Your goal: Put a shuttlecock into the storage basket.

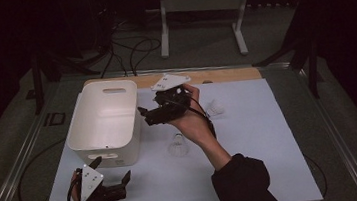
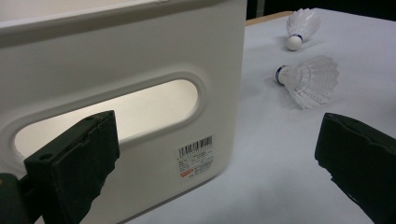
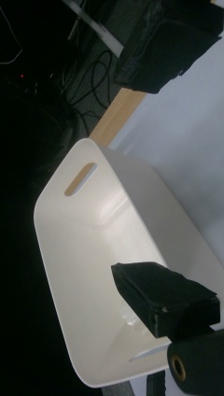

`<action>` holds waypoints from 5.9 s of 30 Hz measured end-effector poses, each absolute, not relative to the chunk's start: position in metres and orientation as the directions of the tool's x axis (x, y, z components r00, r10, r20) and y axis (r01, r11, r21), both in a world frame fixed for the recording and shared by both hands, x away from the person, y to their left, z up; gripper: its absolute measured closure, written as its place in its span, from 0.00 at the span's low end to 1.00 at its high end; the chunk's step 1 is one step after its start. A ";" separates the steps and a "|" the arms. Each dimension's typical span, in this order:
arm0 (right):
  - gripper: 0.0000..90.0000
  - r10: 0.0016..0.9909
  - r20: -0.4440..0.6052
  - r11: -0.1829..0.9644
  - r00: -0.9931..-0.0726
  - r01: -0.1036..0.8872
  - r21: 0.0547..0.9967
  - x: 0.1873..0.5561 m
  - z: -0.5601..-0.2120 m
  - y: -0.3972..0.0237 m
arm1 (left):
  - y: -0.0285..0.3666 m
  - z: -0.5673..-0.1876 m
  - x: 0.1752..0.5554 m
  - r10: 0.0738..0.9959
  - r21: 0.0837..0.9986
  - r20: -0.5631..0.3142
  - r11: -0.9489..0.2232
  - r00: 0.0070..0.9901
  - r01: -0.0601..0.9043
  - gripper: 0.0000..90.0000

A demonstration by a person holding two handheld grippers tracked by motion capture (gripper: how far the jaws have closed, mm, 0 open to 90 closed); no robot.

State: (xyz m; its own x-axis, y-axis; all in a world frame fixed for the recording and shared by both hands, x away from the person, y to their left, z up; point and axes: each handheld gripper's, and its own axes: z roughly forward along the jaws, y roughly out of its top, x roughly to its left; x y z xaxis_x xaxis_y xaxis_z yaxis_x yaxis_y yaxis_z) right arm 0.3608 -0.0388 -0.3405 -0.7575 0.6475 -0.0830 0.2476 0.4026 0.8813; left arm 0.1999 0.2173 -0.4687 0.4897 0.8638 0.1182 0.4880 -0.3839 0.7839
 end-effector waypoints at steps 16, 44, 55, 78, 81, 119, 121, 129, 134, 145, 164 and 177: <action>0.10 0.679 -0.077 0.383 -0.730 0.263 0.885 0.363 -0.340 -0.056 | 0.216 -0.468 0.199 0.864 0.783 0.119 -0.385 0.489 0.489 0.01; 0.10 0.737 -0.073 0.356 -0.672 0.294 0.887 0.372 -0.343 -0.091 | 0.217 -0.467 0.199 0.864 0.781 0.121 -0.386 0.489 0.490 0.01; 0.10 0.761 -0.068 0.343 -0.646 0.310 0.887 0.374 -0.345 -0.106 | 0.216 -0.468 0.199 0.865 0.783 0.117 -0.383 0.487 0.491 0.00; 0.10 0.798 -0.083 0.344 -0.597 0.337 0.877 0.380 -0.353 -0.135 | 0.216 -0.467 0.199 0.865 0.782 0.118 -0.384 0.488 0.491 0.01; 0.10 0.805 -0.084 0.343 -0.588 0.345 0.874 0.381 -0.353 -0.138 | 0.216 -0.468 0.199 0.866 0.784 0.118 -0.382 0.487 0.489 0.01; 0.10 0.842 -0.078 0.332 -0.533 0.401 0.854 0.399 -0.368 -0.162 | 0.214 -0.470 0.200 0.872 0.792 0.133 -0.379 0.471 0.478 0.01; 0.10 0.844 -0.075 0.331 -0.531 0.406 0.852 0.400 -0.369 -0.163 | 0.209 -0.487 0.209 0.878 0.927 0.074 -0.236 0.474 0.292 0.00; 0.10 0.847 -0.081 0.336 -0.525 0.411 0.848 0.403 -0.372 -0.167 | 0.209 -0.487 0.209 0.878 0.928 0.074 -0.235 0.474 0.291 0.01; 0.10 0.851 -0.079 0.334 -0.518 0.420 0.844 0.404 -0.376 -0.168 | 0.209 -0.487 0.209 0.878 0.928 0.074 -0.234 0.473 0.291 0.01; 0.10 0.856 -0.073 0.331 -0.512 0.434 0.838 0.409 -0.384 -0.173 | 0.209 -0.487 0.209 0.878 0.928 0.073 -0.233 0.472 0.289 0.01; 0.10 0.875 -0.051 0.312 -0.482 0.480 0.820 0.419 -0.401 -0.181 | 0.208 -0.487 0.209 0.879 0.929 0.073 -0.232 0.472 0.288 0.00; 0.10 0.883 -0.037 0.302 -0.467 0.506 0.808 0.426 -0.413 -0.188 | 0.209 -0.487 0.209 0.877 0.927 0.076 -0.237 0.474 0.290 0.01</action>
State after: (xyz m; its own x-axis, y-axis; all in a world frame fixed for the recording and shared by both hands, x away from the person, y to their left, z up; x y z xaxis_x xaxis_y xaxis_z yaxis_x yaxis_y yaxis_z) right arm 0.4261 -0.1881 -0.4134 -0.4674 0.8833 -0.0372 0.5065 0.3020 0.8076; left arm 0.2086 0.2085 -0.4873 0.4741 0.8772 0.0757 0.2899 -0.2367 0.9273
